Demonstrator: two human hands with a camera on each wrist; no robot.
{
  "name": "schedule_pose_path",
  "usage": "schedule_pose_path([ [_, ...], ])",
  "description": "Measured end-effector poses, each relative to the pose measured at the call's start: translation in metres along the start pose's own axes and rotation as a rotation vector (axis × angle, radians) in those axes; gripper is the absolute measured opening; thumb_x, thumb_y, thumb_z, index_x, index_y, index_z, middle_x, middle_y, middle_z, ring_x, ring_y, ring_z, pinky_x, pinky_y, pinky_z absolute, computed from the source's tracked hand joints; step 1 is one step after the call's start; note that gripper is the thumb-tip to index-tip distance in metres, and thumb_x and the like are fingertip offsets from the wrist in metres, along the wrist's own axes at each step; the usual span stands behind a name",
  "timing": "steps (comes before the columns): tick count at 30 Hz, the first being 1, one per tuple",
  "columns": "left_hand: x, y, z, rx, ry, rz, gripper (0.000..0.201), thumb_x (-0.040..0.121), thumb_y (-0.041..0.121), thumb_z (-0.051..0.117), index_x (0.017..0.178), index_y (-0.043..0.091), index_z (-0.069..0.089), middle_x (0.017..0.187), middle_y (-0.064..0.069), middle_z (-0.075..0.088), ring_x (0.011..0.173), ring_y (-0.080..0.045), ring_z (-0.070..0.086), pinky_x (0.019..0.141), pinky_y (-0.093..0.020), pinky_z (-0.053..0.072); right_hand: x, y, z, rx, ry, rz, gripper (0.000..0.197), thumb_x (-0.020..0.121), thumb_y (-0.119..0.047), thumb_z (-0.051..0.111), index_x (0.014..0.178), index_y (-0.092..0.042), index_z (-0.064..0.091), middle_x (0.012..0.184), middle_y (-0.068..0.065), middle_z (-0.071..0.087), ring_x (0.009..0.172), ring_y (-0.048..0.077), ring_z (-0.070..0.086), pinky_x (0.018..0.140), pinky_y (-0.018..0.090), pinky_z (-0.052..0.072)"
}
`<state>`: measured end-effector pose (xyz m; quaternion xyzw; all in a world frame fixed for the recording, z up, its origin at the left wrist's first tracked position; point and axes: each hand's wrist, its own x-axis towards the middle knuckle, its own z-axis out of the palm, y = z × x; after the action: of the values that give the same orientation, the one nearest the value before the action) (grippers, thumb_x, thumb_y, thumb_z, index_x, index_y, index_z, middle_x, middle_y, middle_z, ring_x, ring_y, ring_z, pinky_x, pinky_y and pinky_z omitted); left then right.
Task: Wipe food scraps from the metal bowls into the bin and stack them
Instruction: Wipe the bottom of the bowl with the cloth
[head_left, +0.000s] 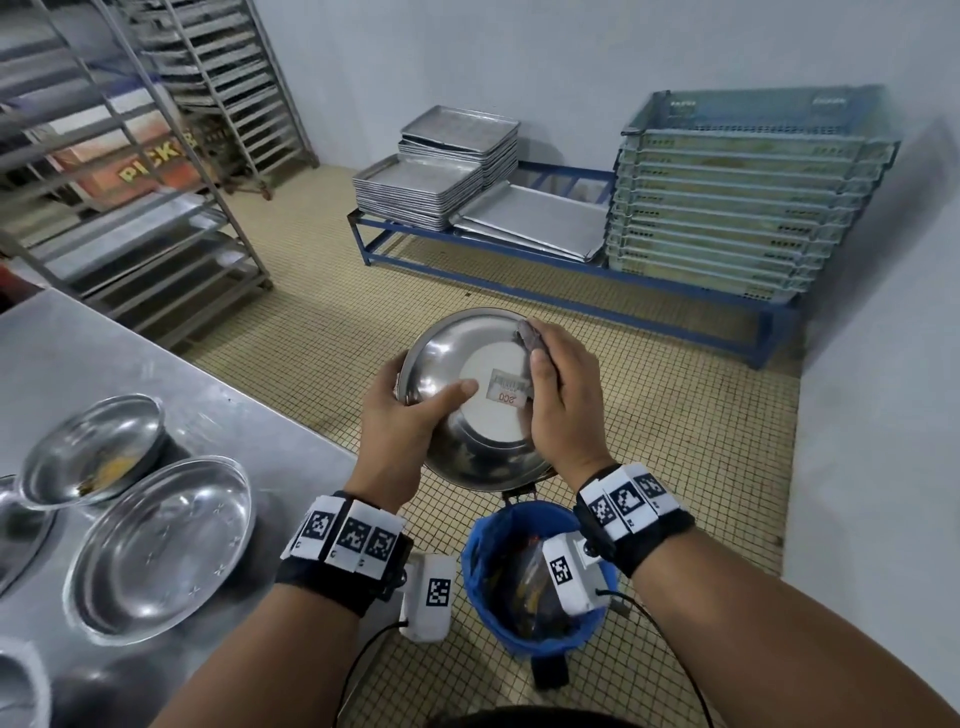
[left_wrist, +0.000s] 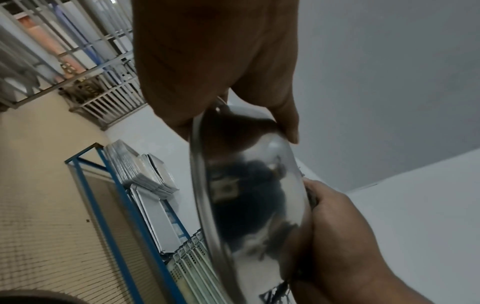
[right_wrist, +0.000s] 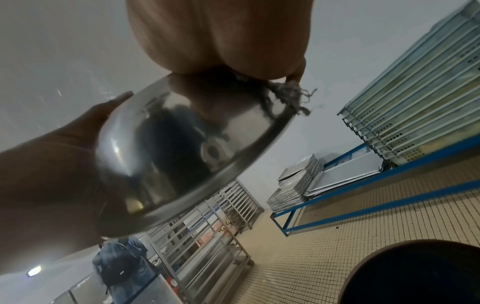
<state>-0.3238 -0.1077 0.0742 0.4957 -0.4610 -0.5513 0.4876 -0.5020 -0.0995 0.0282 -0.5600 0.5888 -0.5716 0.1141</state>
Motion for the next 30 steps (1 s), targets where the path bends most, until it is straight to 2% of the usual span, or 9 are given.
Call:
schedule_pose_path([
  [3, -0.001, 0.001, -0.001, -0.044, -0.003, -0.004, 0.093, 0.055, 0.028, 0.095, 0.138, 0.023, 0.056, 0.118, -0.004, 0.074, 0.098, -0.024, 0.078, 0.084, -0.050, 0.065, 0.000, 0.002, 0.001, -0.013, -0.016, -0.021, 0.045, 0.106, -0.037, 0.034, 0.139, -0.017, 0.058, 0.139, -0.002, 0.058, 0.128, 0.018, 0.048, 0.108, 0.046, 0.042],
  [8, -0.001, -0.004, -0.002, -0.053, 0.065, 0.003, 0.089, 0.053, 0.029, 0.095, 0.134, 0.024, 0.058, 0.114, -0.004, 0.074, 0.094, -0.026, 0.078, 0.078, -0.044, 0.066, -0.007, 0.003, 0.006, -0.094, -0.034, -0.115, 0.046, 0.107, -0.034, 0.037, 0.146, -0.017, 0.053, 0.147, 0.001, 0.053, 0.135, 0.017, 0.046, 0.111, 0.048, 0.040],
  [11, 0.000, -0.007, -0.003, -0.073, 0.113, 0.022, 0.081, 0.057, 0.027, 0.094, 0.131, 0.024, 0.060, 0.111, -0.004, 0.075, 0.089, -0.020, 0.079, 0.070, -0.034, 0.064, -0.032, 0.002, 0.006, -0.225, -0.147, -0.318, 0.048, 0.107, -0.029, 0.038, 0.153, -0.017, 0.045, 0.162, 0.006, 0.035, 0.152, 0.025, 0.027, 0.121, 0.050, 0.026],
  [13, 0.002, -0.009, -0.005, -0.090, 0.138, 0.024, 0.077, 0.064, 0.021, 0.095, 0.132, 0.023, 0.060, 0.111, -0.006, 0.075, 0.088, -0.020, 0.079, 0.068, -0.031, 0.063, -0.051, 0.010, 0.004, -0.276, -0.225, -0.385, 0.050, 0.106, -0.029, 0.038, 0.156, -0.018, 0.039, 0.166, 0.007, 0.027, 0.156, 0.029, 0.016, 0.122, 0.057, 0.023],
  [18, 0.003, -0.021, -0.004, -0.108, 0.161, -0.003, 0.065, 0.072, 0.011, 0.093, 0.128, 0.021, 0.062, 0.109, -0.009, 0.076, 0.088, -0.026, 0.079, 0.069, -0.038, 0.065, -0.035, 0.018, 0.006, -0.250, -0.184, -0.137, 0.053, 0.109, -0.040, 0.025, 0.160, -0.023, 0.028, 0.169, 0.000, 0.019, 0.158, 0.022, 0.007, 0.122, 0.058, 0.022],
  [21, 0.005, -0.024, 0.000, -0.116, 0.180, -0.018, 0.068, 0.071, 0.014, 0.093, 0.131, 0.020, 0.062, 0.112, -0.008, 0.075, 0.091, -0.026, 0.078, 0.073, -0.038, 0.065, -0.021, 0.007, 0.012, -0.290, -0.193, -0.245, 0.052, 0.110, -0.036, 0.029, 0.159, -0.018, 0.031, 0.167, 0.007, 0.024, 0.157, 0.026, 0.011, 0.123, 0.055, 0.023],
  [24, 0.016, -0.017, -0.003, -0.157, 0.228, -0.001, 0.064, 0.074, 0.014, 0.091, 0.130, 0.022, 0.061, 0.114, -0.006, 0.072, 0.090, -0.022, 0.078, 0.069, -0.031, 0.064, -0.053, 0.010, 0.014, -0.346, -0.284, -0.377, 0.054, 0.109, -0.030, 0.034, 0.161, -0.016, 0.026, 0.170, 0.009, 0.015, 0.158, 0.030, 0.006, 0.123, 0.057, 0.022],
  [27, 0.021, -0.014, -0.009, -0.147, 0.201, 0.021, 0.056, 0.077, 0.012, 0.089, 0.121, 0.030, 0.060, 0.112, -0.005, 0.071, 0.084, -0.017, 0.079, 0.067, -0.033, 0.063, -0.075, 0.018, 0.015, -0.325, -0.302, -0.359, 0.056, 0.109, -0.031, 0.032, 0.162, -0.021, 0.018, 0.171, 0.008, 0.008, 0.158, 0.031, 0.004, 0.122, 0.060, 0.022],
  [30, 0.017, -0.017, -0.011, -0.120, 0.169, 0.035, 0.062, 0.070, 0.017, 0.092, 0.123, 0.027, 0.061, 0.114, -0.007, 0.073, 0.093, -0.027, 0.079, 0.072, -0.040, 0.065, -0.048, 0.017, 0.015, -0.215, -0.215, -0.226, 0.054, 0.109, -0.032, 0.028, 0.162, -0.019, 0.021, 0.170, 0.003, 0.012, 0.158, 0.021, 0.008, 0.124, 0.055, 0.022],
])
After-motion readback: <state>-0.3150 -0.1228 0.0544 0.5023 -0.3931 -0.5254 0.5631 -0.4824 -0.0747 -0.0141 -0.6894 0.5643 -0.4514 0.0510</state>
